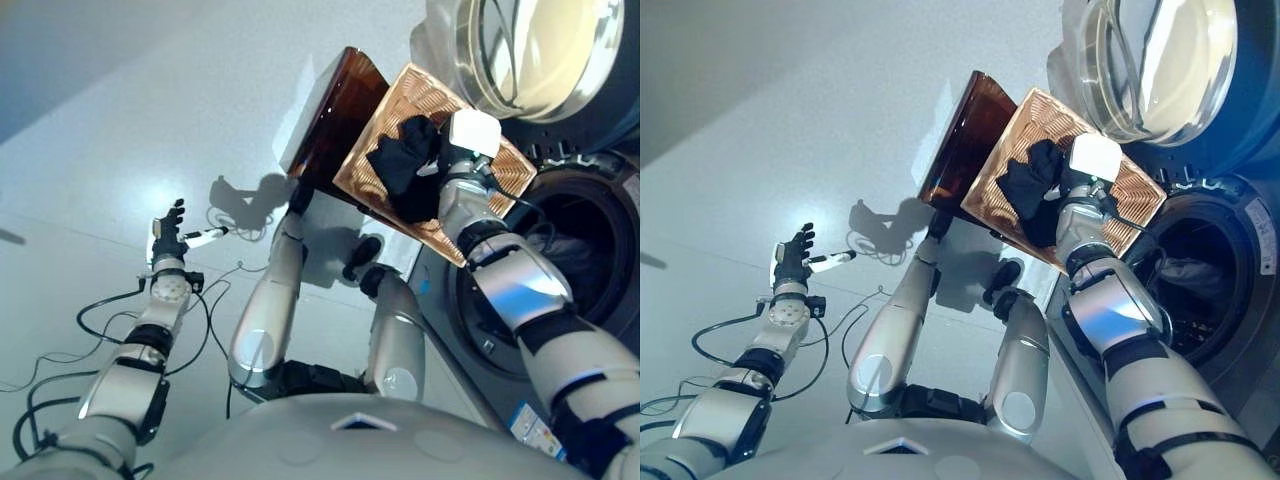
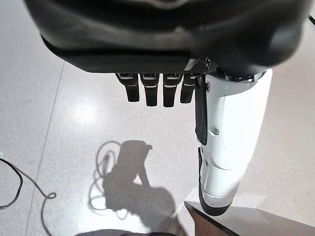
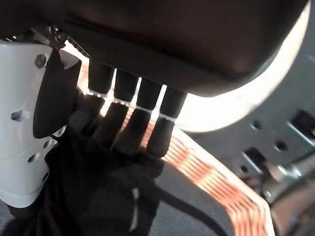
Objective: Pick up the clothes and place them into the washing machine
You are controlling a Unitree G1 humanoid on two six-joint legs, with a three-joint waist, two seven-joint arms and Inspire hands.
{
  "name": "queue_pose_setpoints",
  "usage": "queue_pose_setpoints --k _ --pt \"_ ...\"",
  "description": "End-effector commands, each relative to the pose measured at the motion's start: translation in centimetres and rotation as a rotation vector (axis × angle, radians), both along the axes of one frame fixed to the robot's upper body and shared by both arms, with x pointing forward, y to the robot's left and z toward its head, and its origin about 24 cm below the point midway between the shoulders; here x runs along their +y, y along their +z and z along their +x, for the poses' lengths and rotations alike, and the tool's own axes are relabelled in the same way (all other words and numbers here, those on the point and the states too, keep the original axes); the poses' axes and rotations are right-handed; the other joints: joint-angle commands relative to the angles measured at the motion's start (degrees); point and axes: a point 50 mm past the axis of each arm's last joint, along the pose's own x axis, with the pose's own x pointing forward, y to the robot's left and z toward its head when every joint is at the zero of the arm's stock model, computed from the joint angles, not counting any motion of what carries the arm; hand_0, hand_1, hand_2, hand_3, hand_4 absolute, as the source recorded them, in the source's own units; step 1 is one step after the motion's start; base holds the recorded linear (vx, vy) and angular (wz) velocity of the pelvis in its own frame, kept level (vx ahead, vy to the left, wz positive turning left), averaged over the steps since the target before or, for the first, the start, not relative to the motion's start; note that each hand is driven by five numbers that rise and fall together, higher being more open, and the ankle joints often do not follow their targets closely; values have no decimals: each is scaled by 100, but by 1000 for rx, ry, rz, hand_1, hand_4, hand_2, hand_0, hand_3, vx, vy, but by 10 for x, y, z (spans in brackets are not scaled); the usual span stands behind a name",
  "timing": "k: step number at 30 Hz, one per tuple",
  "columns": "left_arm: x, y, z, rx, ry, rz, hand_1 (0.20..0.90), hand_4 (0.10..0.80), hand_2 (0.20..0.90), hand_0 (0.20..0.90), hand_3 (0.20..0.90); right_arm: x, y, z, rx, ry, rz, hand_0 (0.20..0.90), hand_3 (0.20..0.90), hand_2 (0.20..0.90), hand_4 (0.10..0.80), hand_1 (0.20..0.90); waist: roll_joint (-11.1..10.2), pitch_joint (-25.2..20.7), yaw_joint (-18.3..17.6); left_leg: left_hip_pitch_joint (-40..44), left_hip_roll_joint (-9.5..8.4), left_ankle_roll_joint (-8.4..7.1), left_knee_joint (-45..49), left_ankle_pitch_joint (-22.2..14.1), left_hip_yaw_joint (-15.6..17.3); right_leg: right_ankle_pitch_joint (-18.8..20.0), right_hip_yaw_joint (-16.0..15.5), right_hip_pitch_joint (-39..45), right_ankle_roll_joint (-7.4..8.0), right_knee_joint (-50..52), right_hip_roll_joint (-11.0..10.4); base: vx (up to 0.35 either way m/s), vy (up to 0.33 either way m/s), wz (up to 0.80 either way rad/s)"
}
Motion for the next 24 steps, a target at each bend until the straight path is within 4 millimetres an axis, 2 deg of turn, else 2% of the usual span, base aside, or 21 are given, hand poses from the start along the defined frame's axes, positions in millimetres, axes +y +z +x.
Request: queue_pose_setpoints --k 1,9,17,19,22,23,24 --pt "12 -15 -23 82 40 33 900 800 900 900 900 -34 9 -8 -83 -84 -25 200 200 200 300 200 -190 -409 -156 242 -425 86 109 -592 391 1077 159 384 23 -1354 158 60 17 -6" --pt "22 -24 -39 145 92 10 900 800 900 900 900 -38 -5 -18 -105 -135 145 200 200 200 300 200 -213 -665 -377 853 -401 90 -239 -545 510 1212 303 1025 93 -1848 166 68 44 -10" --pt "29 -39 -69 232 163 -15 900 800 900 900 900 -34 -29 -35 -167 -220 422 200 200 200 300 200 -102 -929 -673 1391 -341 115 -454 -574 687 1275 532 1452 128 -2122 204 54 45 -19" --pt "29 -41 -73 240 169 -16 900 800 900 900 900 -36 -34 -40 -146 -224 418 200 200 200 300 200 -45 -966 -713 1453 -341 118 -478 -583 707 1265 555 1498 129 -2146 199 13 29 -13" --pt "31 -41 -74 237 177 -12 900 800 900 900 900 -35 -30 -36 -130 -180 375 200 200 200 300 200 44 -947 -738 1432 -350 143 -431 -596 749 1274 609 1440 128 -2106 196 -41 21 -10" --pt "31 -40 -74 233 178 -12 900 800 900 900 900 -34 -28 -34 -131 -163 364 513 513 513 524 513 63 -926 -738 1396 -348 149 -398 -597 769 1278 613 1395 124 -2076 194 -75 17 -8" --pt "32 -39 -72 226 180 -7 900 800 900 900 900 -31 -23 -30 -136 -138 346 900 900 900 800 900 88 -874 -735 1339 -348 151 -307 -623 787 1258 631 1322 117 -2012 196 -92 6 -10"
